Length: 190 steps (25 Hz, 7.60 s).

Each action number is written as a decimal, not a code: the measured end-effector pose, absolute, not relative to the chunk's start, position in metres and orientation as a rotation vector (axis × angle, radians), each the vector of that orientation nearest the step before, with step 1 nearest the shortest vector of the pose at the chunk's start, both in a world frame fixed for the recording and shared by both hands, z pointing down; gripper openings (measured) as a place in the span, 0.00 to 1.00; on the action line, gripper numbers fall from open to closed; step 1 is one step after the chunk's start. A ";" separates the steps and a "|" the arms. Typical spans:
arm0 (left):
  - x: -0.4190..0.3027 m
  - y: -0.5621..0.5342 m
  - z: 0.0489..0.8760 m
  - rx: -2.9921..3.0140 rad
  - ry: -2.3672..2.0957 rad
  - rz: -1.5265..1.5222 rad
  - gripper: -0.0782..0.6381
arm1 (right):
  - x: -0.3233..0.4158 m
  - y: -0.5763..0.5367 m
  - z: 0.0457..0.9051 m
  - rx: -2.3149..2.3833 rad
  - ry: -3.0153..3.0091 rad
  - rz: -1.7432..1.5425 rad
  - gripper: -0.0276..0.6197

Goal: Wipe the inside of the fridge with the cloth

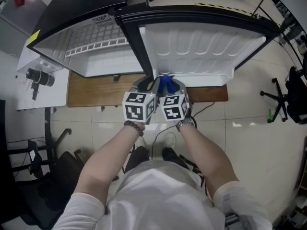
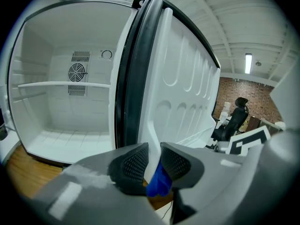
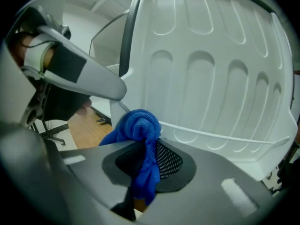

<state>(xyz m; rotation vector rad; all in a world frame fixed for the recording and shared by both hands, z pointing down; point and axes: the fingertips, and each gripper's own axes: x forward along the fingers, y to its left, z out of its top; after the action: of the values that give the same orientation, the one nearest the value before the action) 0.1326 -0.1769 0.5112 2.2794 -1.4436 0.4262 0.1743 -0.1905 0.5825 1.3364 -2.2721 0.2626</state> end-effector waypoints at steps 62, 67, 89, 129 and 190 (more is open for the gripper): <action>0.132 -0.175 0.511 2.243 -1.525 0.437 0.22 | 0.426 -0.205 0.572 1.857 -1.909 0.394 0.14; 0.133 -0.176 0.511 2.241 -1.520 0.429 0.22 | 0.409 -0.182 0.546 1.848 -2.013 0.364 0.14; 0.133 -0.177 0.513 2.238 -1.453 0.397 0.23 | 0.198 -0.165 0.490 1.423 -2.444 0.311 0.14; 0.132 -0.175 0.513 2.220 -1.490 0.403 0.21 | 0.391 -0.197 0.531 1.772 -2.044 0.403 0.14; -0.100 -0.015 0.310 2.570 -1.589 0.063 0.11 | 0.000 -0.031 0.296 1.378 -2.756 0.129 0.14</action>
<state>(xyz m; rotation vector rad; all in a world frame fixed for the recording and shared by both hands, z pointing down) -0.1003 -0.0146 0.3102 2.5700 -1.5888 0.0626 -0.0004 -0.0312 0.2960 1.3781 -2.7560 0.1287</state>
